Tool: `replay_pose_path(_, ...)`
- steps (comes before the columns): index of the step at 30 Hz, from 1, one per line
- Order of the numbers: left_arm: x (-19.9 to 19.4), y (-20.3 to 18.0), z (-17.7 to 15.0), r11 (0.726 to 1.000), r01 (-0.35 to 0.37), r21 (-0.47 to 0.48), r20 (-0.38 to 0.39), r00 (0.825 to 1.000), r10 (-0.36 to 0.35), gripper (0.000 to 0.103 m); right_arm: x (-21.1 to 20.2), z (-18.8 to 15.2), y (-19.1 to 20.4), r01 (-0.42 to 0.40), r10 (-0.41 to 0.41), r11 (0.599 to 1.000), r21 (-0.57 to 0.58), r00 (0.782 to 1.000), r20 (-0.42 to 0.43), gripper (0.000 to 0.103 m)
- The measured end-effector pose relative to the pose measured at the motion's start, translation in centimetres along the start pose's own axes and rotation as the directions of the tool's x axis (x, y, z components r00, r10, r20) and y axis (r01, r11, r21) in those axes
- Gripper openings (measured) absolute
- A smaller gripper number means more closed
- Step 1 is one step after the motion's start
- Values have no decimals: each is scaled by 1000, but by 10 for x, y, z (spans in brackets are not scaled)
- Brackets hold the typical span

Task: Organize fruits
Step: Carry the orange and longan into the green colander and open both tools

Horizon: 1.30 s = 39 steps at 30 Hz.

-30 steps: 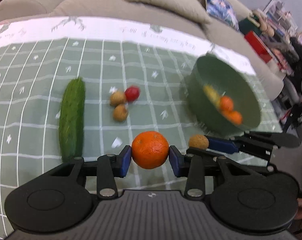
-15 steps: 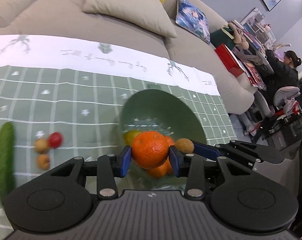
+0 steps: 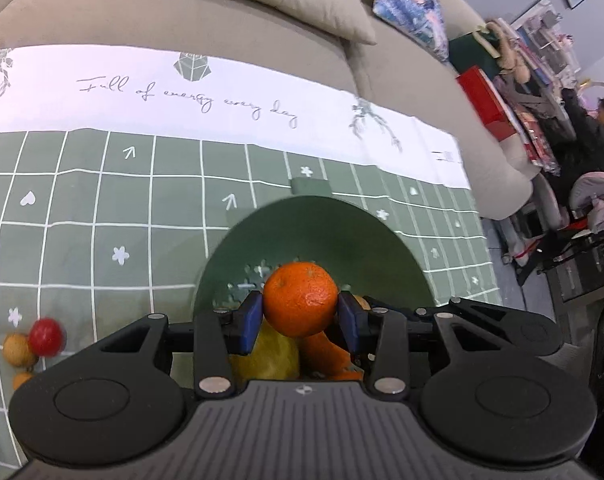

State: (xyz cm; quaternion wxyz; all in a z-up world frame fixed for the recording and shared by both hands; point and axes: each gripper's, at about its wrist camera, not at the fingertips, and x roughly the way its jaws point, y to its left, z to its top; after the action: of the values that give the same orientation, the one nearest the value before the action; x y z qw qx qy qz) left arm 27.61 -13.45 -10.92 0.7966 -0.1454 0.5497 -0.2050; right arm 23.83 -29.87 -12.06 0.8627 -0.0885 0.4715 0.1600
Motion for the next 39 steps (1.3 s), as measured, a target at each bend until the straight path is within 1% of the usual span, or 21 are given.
replay_pose_path(3, 10, 4, 4, 1000, -17, -8, -19, 1000, 17, 45, 12, 3, -3, -15, 15, 1000, 10, 1000, -12, 21)
replay_pose_path(6, 16, 3, 3, 999, -42, 11, -40, 998, 42, 45, 23, 5, -4, -28, 28, 1000, 7, 999, -27, 21)
replay_pose_path(9, 18, -4, 3, 995, -74, 68, -42, 996, 77, 46, 34, 6, -4, -39, 39, 999, -1, 998, -47, 21)
replay_pose_path(11, 20, -7, 4, 994, -73, 79, -49, 996, 77, 46, 38, 6, -5, -44, 44, 999, 1, 998, -55, 21)
replay_pose_path(16, 23, -14, 2, 987, -103, 127, -48, 993, 110, 47, 45, 5, -7, -52, 53, 999, 11, 997, -65, 21)
replay_pose_path(19, 24, -14, 3, 987, -101, 128, -49, 993, 108, 47, 51, 7, -10, -57, 58, 998, 17, 996, -71, 21)
replay_pose_path(20, 24, -14, 3, 987, -100, 126, -51, 993, 107, 51, 52, 7, -9, -58, 59, 998, 18, 996, -73, 21)
replay_pose_path(21, 24, -14, 4, 987, -100, 123, -50, 993, 106, 53, 53, 8, -9, -58, 59, 998, 19, 995, -75, 21)
replay_pose_path(22, 24, -13, 5, 989, -90, 116, -50, 994, 96, 55, 53, 8, -9, -57, 58, 998, 19, 995, -78, 24)
replay_pose_path(25, 22, -10, 6, 992, -85, 98, -49, 995, 90, 58, 54, 7, -10, -51, 52, 999, 20, 995, -80, 23)
replay_pose_path(27, 20, -8, 6, 993, -84, 87, -54, 995, 89, 58, 54, 8, -10, -47, 49, 999, 22, 995, -81, 23)
replay_pose_path(29, 15, -6, 5, 995, -68, 76, -53, 996, 72, 58, 52, 9, -10, -35, 37, 999, 22, 996, -80, 27)
replay_pose_path(30, 11, -6, 5, 995, -61, 73, -49, 997, 65, 58, 51, 9, -10, -32, 34, 999, 24, 997, -76, 33)
replay_pose_path(31, 6, -5, 4, 996, -54, 74, -43, 997, 57, 58, 49, 10, -11, -31, 33, 999, 26, 997, -71, 34)
replay_pose_path(33, -3, -5, 4, 996, -43, 78, -32, 998, 45, 58, 45, 11, -11, -29, 31, 999, 26, 997, -64, 35)
replay_pose_path(35, -14, -6, 3, 996, -37, 80, -20, 999, 38, 58, 39, 11, -10, -23, 25, 999, 25, 998, -56, 37)
replay_pose_path(39, -36, -9, -1, 994, -46, 95, 9, 999, 45, 58, 24, 12, -3, 3, -2, 1000, 21, 999, -42, 39)
